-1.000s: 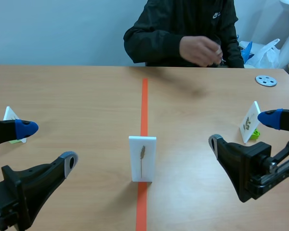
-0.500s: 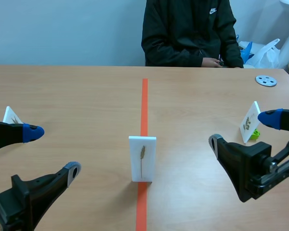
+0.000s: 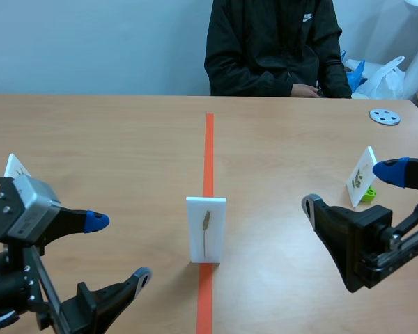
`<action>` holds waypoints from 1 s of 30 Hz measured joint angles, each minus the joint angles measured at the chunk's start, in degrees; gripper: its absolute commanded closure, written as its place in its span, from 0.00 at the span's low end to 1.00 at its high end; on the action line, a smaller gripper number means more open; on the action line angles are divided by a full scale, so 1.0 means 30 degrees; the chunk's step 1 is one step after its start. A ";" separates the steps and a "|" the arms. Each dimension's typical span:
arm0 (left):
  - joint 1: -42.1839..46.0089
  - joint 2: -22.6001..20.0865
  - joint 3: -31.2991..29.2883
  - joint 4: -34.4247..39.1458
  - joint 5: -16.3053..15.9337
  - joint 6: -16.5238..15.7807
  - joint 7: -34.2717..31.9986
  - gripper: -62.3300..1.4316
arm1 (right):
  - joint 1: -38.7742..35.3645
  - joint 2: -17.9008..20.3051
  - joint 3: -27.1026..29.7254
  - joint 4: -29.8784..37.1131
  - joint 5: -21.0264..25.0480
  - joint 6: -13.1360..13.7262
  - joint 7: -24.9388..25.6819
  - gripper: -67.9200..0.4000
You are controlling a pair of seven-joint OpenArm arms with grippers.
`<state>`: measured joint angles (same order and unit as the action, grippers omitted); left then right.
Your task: Sort the leaf by its shape. The table is split by an orange tape line. A compound leaf with several leaflets goes to the left side, a simple leaf with one blade goes to the right side. Return to the home posture when a red brick is placed on the table.
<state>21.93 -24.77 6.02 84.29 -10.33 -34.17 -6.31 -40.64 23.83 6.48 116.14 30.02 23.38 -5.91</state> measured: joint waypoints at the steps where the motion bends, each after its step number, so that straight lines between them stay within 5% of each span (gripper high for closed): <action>1: -0.0408 -0.0007 0.0342 -0.0423 0.0284 -0.0007 -0.0175 0.00 | 0.0000 0.0000 0.0000 0.0000 0.0000 0.0000 0.0000 0.00; 17: -0.6011 0.0051 0.5727 -0.6674 0.4182 0.1260 -0.3694 0.00 | 0.0000 0.0000 0.0000 0.0000 0.0000 0.0000 0.0000 0.00; 30: -0.9122 0.1960 0.8495 -0.9916 0.5078 0.2259 -0.5464 0.00 | 0.0000 0.0000 0.0000 0.0000 0.0000 0.0000 0.0000 0.00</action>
<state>-5.43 -18.90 31.51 54.54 4.91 -27.40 -22.70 -40.64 23.83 6.48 116.14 30.02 23.38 -5.91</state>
